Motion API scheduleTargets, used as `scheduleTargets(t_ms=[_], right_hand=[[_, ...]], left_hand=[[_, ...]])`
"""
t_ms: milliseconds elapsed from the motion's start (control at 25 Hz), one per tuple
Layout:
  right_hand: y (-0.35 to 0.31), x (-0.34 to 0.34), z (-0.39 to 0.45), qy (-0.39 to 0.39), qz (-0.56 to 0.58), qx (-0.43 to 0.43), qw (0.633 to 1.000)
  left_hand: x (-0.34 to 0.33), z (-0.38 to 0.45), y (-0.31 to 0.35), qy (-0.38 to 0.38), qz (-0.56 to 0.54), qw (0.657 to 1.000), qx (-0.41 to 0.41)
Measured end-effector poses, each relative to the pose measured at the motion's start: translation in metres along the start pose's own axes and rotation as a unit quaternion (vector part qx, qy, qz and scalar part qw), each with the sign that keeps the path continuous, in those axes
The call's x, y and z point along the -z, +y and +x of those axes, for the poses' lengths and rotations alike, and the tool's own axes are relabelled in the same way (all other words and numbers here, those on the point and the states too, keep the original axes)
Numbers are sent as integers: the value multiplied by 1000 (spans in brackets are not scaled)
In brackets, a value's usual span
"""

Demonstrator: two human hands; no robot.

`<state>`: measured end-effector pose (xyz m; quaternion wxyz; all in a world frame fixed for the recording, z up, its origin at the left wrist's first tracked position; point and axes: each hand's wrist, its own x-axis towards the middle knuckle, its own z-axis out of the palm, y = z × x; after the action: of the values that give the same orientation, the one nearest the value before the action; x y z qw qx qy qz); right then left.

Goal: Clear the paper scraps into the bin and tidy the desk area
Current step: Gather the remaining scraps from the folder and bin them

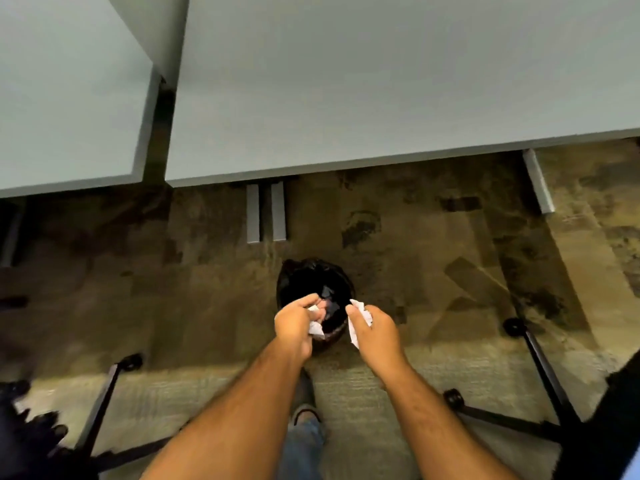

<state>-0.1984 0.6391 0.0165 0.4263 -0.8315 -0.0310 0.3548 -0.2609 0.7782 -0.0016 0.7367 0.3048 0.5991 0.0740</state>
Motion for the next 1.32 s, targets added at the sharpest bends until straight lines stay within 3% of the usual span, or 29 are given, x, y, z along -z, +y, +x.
scheduleTargets(t_ms=[120,200,520,640,840,1080,1200,1320], right_hand=[[-8,-60,32,-19,3,-83,996],[-8,-91,58,-23,62,-169,983],[53,-148,180,-5,267,-416,869],[64,-155,209,-55,280,-459,841],[66,-151,230,-79,303,-439,842],[67,-123,206,-87,337,-389,853],[63,-106,182,-85,327,-348,874],[56,-84,148,-67,275,-277,918]], left_hand=[[42,57,15,20,-8,1000,19],[56,95,17,25,-10,999,36],[37,227,-22,64,-17,995,80],[35,258,-30,31,-18,992,119],[41,260,-37,63,27,991,115],[31,226,-33,35,67,992,101],[21,208,-32,41,104,992,57],[10,181,-31,28,168,985,-38]])
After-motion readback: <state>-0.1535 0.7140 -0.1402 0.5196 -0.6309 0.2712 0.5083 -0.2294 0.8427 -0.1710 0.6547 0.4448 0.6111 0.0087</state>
